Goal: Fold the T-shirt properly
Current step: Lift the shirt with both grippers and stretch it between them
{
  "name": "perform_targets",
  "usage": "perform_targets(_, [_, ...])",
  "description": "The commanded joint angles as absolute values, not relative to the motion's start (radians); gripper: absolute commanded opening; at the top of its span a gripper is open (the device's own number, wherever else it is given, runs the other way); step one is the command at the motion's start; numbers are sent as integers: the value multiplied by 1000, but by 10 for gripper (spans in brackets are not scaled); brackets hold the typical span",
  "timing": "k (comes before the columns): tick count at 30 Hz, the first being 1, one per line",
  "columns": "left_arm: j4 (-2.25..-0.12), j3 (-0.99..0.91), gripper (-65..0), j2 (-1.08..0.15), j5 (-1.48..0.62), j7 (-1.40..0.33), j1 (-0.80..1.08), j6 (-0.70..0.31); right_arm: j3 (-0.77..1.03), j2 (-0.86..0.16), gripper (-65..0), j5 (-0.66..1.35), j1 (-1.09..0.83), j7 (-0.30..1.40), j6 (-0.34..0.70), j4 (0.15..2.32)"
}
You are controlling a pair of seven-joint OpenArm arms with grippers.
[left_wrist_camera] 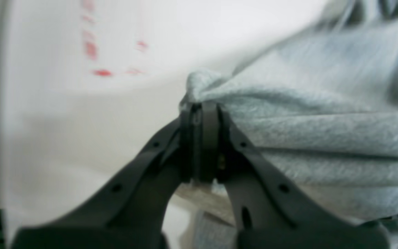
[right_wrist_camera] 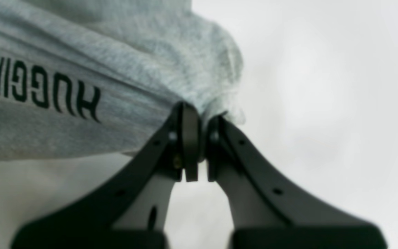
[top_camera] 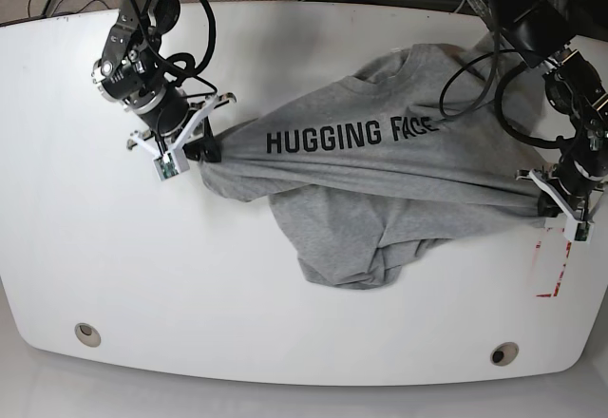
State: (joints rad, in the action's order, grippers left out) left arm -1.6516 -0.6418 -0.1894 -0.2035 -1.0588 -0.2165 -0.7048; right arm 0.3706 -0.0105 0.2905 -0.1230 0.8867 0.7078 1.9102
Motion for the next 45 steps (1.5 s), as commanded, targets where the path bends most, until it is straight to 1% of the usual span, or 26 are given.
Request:
perform_targets(1, [-1709,-648,-650,-208,-203,-1035,-269,-698,355,-61,-637,288,-54,863,698,1931])
perform_targets(10, [-1791,-651,-650,-208,-203,-1035,-363,-698,285,-156,-636,288,139,865,698,1923])
perform_targets(18, [-1807,-624,-650,-208,-202,-1035,-544,-697,223,-245,-636,288,369,878,698,1833])
perform_targets(20, [-1807,-613,-650,-208,-203,-1035,-582,-679,203,-263,-636,288,418,878,698,1811])
perform_targets(29, [-1808,-607,-650,-214,-202,-1035,-789,-631,51,-372,-636,292,765,878,698,1662])
perform_targets(36, [-1804,-607,-650,-254,-202,-1035,-920,-630,-64,-435,-636,294,995,878,698,1570])
perform_targets(39, [-1805,-599,-650,-255,-202,-1046,-934,-631,-96,-456,-636,295,1036,878,698,1560])
perform_targets(45, [-1807,-581,-650,-255,-205,-1099,-911,-638,-94,-461,-636,295,995,900,698,1573])
